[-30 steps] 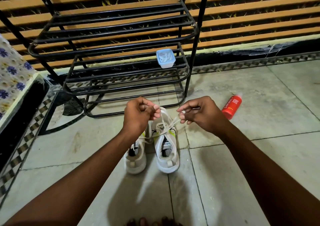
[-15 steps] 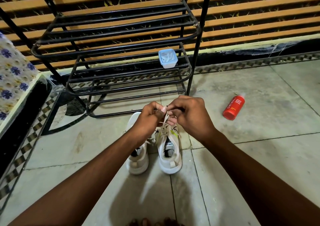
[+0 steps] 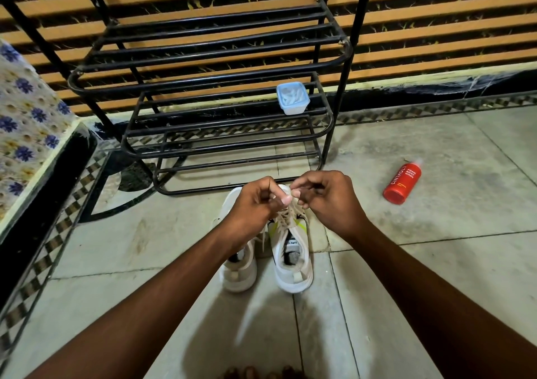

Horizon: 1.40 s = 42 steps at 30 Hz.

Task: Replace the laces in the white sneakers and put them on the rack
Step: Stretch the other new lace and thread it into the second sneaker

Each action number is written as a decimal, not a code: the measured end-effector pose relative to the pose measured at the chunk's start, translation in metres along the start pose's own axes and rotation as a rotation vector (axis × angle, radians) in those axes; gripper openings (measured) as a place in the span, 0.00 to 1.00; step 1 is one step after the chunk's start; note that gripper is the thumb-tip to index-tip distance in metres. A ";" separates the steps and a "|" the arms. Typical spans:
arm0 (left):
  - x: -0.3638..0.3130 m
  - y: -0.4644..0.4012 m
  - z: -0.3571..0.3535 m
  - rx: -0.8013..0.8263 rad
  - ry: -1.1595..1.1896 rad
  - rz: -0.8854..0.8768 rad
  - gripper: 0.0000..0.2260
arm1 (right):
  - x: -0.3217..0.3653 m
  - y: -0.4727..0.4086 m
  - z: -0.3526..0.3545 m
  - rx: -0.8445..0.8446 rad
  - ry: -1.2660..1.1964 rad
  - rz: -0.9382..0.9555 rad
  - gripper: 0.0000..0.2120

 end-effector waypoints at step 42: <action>0.022 0.010 0.035 -0.411 -0.583 -0.122 0.10 | -0.033 0.005 0.008 0.012 0.589 0.415 0.04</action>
Point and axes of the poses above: each hand's wrist, its own y-axis away from the middle knuckle, its own z-axis out of the back of the hand, x = y × z, the point moved 2 cm from there along -y, towards the middle knuckle
